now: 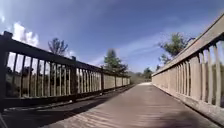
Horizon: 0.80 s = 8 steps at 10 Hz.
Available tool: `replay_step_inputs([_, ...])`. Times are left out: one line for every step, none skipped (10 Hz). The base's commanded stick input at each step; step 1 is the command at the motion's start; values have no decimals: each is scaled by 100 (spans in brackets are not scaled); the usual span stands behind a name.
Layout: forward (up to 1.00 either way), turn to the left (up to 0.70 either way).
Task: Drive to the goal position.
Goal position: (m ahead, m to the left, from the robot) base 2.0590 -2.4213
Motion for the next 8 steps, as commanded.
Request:
replay_step_inputs([0,-70])
replay_step_inputs([0,-70])
replay_step_inputs([0,-70])
replay_step_inputs([0,-70])
replay_step_inputs([0,-70])
replay_step_inputs([0,-70])
replay_step_inputs([0,-70])
replay_step_inputs([0,-70])
